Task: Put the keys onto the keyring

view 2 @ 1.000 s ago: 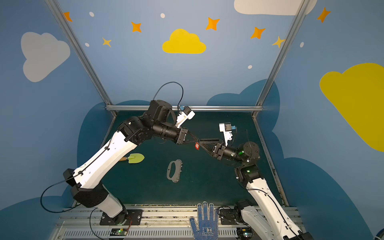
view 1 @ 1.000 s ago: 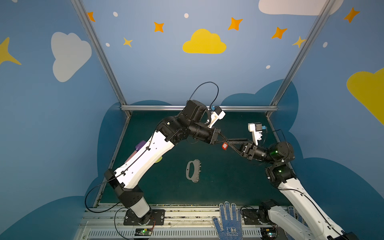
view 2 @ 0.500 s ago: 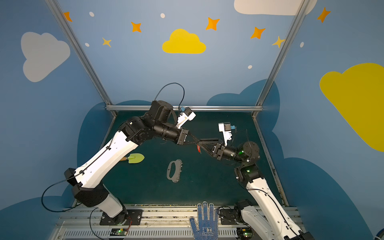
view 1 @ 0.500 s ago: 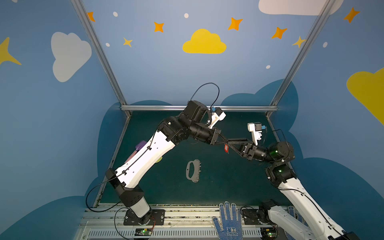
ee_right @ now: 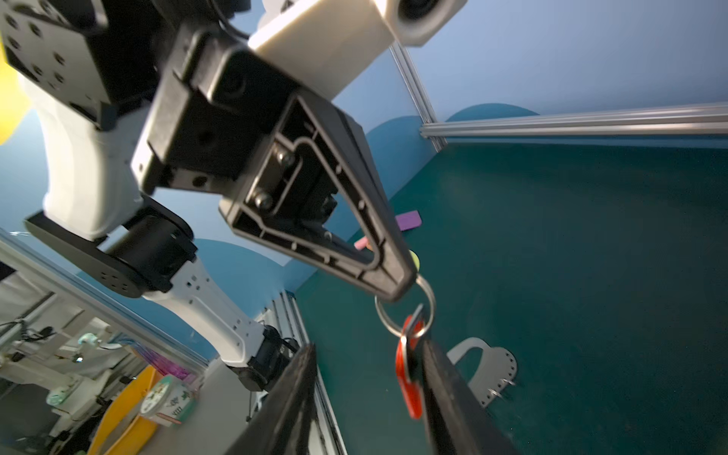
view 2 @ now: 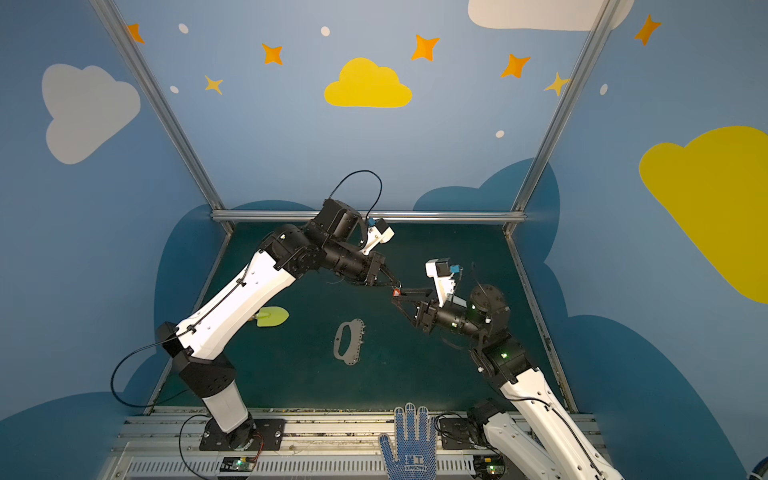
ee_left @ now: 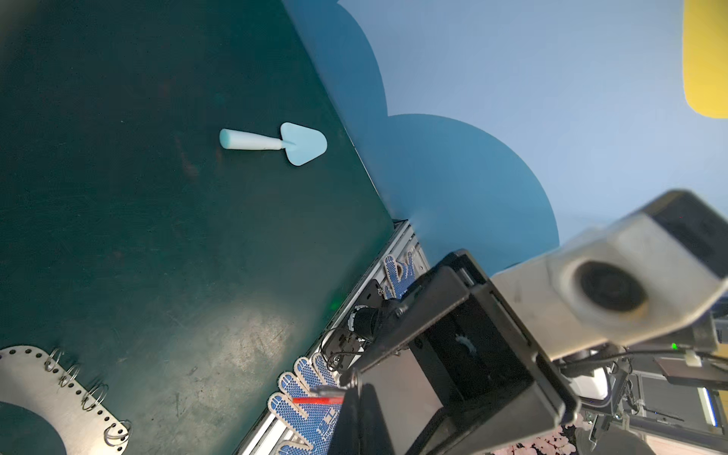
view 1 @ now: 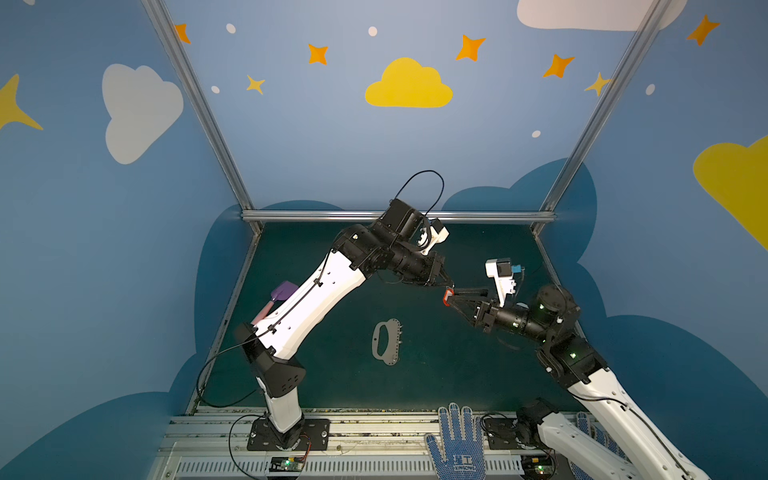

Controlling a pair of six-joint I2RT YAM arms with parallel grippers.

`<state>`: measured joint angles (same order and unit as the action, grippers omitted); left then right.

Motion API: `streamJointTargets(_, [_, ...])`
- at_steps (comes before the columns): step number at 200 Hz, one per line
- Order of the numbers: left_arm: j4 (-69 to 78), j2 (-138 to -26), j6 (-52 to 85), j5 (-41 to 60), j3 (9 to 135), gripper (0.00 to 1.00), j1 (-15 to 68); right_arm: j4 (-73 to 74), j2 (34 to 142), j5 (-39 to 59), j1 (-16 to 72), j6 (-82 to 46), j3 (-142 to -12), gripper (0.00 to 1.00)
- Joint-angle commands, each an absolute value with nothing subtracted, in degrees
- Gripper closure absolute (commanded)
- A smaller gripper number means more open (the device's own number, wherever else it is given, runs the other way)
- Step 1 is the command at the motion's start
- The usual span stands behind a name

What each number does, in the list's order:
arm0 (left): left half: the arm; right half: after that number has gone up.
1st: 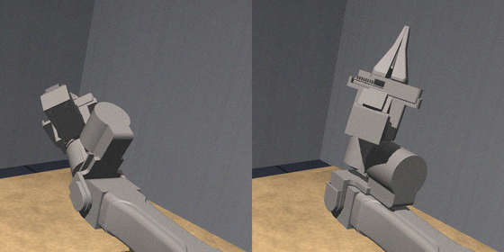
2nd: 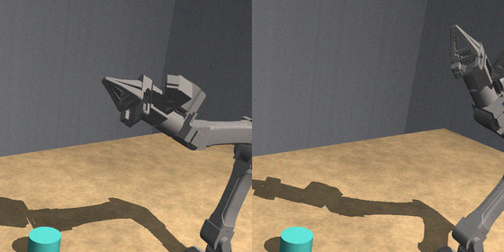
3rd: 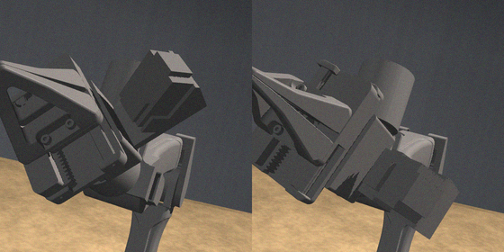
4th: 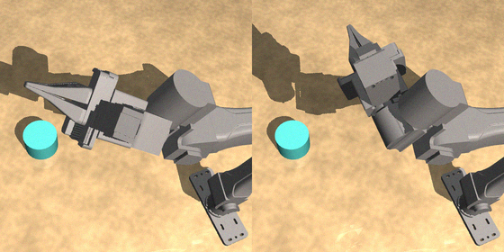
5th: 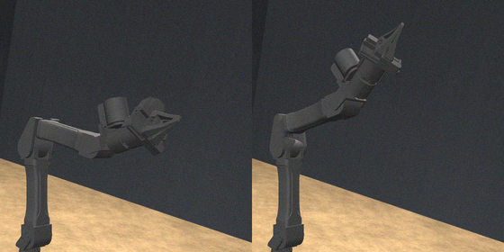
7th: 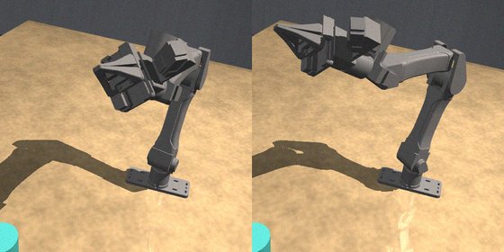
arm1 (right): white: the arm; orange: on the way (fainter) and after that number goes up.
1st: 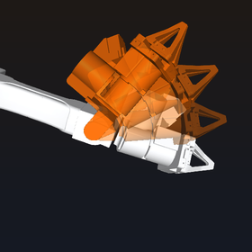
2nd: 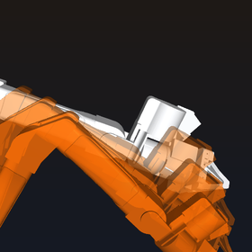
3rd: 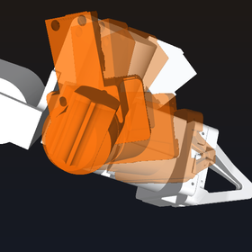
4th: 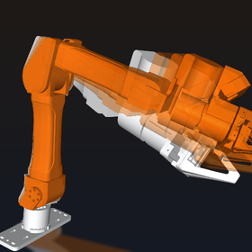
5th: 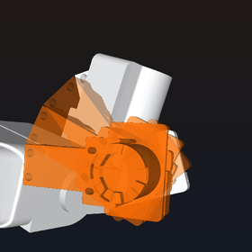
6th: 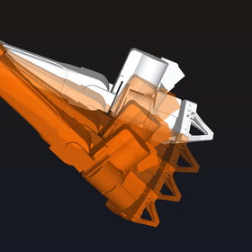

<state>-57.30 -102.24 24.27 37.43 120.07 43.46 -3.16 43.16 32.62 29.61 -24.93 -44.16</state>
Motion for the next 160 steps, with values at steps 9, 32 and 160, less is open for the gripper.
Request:
streamJointTargets(9, [-58.17, -102.92, 26.27, 40.27, 120.63, 0.96, 42.89, -7.01, 42.74, 22.76, 30.25, -19.79, -43.99, 0.65])
streamJointTargets(32, [-57.91, -102.96, 26.78, 42.74, 119.5, 0.96, 42.93, -4.7, 42.34, 20.66, 30.26, -19.95, -43.42, 0.79])
streamJointTargets(160, [-53.97, -103.68, 31.99, 49.48, 105.46, 0.96, 42.69, -8.27, 44.75, 19.77, 30.15, -27.08, -40.95, 0.83])
